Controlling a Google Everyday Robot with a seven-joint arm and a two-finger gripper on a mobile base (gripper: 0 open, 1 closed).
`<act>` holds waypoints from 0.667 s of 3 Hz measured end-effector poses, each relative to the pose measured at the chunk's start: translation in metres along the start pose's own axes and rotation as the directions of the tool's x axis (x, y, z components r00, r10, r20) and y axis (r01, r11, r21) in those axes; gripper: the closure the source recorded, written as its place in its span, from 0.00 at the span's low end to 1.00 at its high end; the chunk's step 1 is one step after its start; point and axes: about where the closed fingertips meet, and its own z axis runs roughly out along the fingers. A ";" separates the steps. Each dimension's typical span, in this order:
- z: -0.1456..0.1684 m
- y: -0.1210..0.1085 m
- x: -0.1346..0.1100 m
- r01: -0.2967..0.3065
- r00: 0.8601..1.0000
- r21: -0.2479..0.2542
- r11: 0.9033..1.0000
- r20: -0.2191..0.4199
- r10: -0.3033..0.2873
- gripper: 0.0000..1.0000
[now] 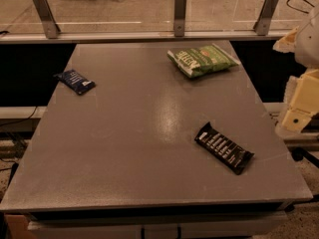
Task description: Pick rxbar blueberry
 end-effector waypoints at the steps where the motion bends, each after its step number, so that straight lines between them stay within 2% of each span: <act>1: 0.000 -0.001 -0.001 0.003 1.000 0.003 1.000 0.003 -0.003 0.00; 2: 0.021 -0.011 -0.044 0.054 0.996 -0.002 0.999 0.075 -0.054 0.00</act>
Offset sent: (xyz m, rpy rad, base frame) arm 0.0693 0.1102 -0.0262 0.1483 -0.0420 0.1909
